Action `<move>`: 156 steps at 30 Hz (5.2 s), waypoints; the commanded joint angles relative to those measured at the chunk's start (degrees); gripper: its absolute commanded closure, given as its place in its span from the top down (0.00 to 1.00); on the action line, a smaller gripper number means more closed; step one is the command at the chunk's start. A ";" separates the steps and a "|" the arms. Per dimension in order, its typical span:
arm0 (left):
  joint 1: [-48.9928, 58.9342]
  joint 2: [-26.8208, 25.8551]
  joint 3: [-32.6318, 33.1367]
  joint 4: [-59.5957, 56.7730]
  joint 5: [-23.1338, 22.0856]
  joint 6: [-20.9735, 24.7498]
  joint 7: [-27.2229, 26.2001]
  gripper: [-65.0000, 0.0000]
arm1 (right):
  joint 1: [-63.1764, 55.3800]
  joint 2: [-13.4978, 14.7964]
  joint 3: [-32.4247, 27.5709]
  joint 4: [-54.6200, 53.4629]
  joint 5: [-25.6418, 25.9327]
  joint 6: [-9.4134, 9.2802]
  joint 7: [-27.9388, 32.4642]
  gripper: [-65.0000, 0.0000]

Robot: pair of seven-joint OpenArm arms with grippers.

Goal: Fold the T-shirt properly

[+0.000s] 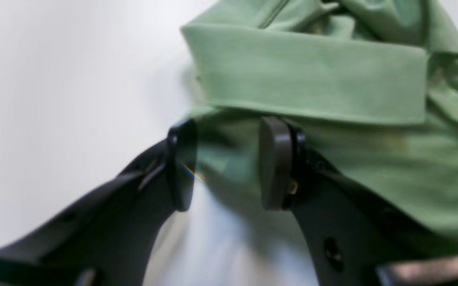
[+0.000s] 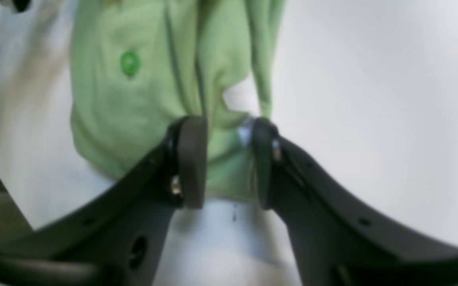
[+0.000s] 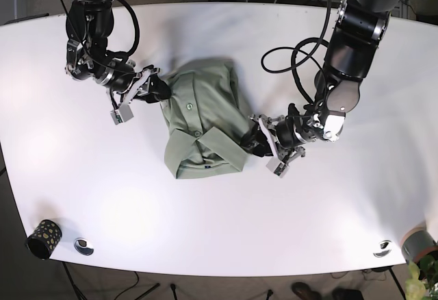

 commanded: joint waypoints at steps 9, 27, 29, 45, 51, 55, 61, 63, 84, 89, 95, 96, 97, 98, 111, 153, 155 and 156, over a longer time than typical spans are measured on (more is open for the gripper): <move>0.21 -2.78 -0.78 15.07 -0.82 -3.19 -0.91 0.36 | -0.50 0.44 0.32 11.06 1.14 0.19 -1.68 0.29; 11.90 2.41 -3.42 31.42 -0.65 16.94 4.80 0.62 | 2.32 -0.79 -0.38 6.93 -16.80 -5.00 1.30 0.29; 13.22 3.55 -3.33 32.13 -0.65 19.93 4.80 0.69 | 1.35 -1.32 -2.67 7.02 -16.80 -5.00 1.30 0.29; 14.98 9.18 3.62 33.01 10.17 30.92 4.72 0.72 | -3.92 -4.66 -9.79 16.60 -16.88 -5.61 1.13 0.29; 17.00 11.20 4.85 32.65 15.88 30.92 4.10 0.72 | -3.66 -4.57 -5.66 16.78 -16.88 -5.18 1.04 0.29; 18.76 11.20 5.99 29.84 17.82 30.92 0.85 0.72 | -3.40 -3.69 -3.90 16.51 -16.80 -5.09 1.04 0.29; 19.02 10.85 5.64 22.28 17.99 30.83 -0.56 0.72 | -3.13 -3.43 -3.46 16.43 -16.80 -5.09 1.04 0.29; 18.93 10.41 5.64 18.41 18.08 30.65 -0.56 0.72 | -2.78 -3.43 -3.37 16.51 -16.80 -5.09 1.04 0.29; 22.54 -10.78 -20.91 11.82 16.67 14.83 -0.03 0.83 | -1.64 -3.43 -3.37 16.95 -16.80 -5.09 1.04 0.29; 23.07 -16.67 -28.65 6.37 16.76 10.26 -0.29 0.83 | -1.29 -3.43 -3.37 18.98 -16.88 -5.09 1.04 0.29; 23.24 -23.35 -33.92 -0.75 16.76 6.30 -0.47 0.83 | -1.02 -3.43 -3.46 20.12 -17.06 -5.09 1.04 0.29; 23.68 -24.49 -34.89 -1.72 16.76 6.21 -0.56 0.83 | -0.94 -3.43 -3.46 20.12 -16.97 -5.09 1.04 0.29; 23.95 -25.19 -35.68 -2.16 16.76 6.12 -0.56 0.83 | -0.85 -3.43 -3.46 20.12 -16.88 -5.09 1.04 0.29; 24.30 -25.90 -36.47 -2.51 16.76 6.12 -0.56 0.83 | -0.85 -3.43 -3.46 20.12 -16.88 -5.09 1.04 0.29; 33.70 -32.84 -45.53 -3.13 16.59 6.04 -4.34 0.83 | -0.14 -2.02 -3.46 23.02 -17.06 -5.09 1.04 0.29; 33.79 -1.11 -33.13 33.62 28.45 17.73 -25.26 0.83 | -1.02 -6.42 2.08 12.73 -50.82 -5.79 45.61 0.29; 35.90 0.57 -32.95 35.73 28.80 18.43 -25.44 0.83 | -2.34 -6.86 3.75 13.17 -50.99 -5.79 46.40 0.29; 37.22 1.36 -32.95 37.14 28.80 18.61 -25.35 0.83 | -3.40 -6.86 4.54 13.88 -50.99 -5.79 46.67 0.29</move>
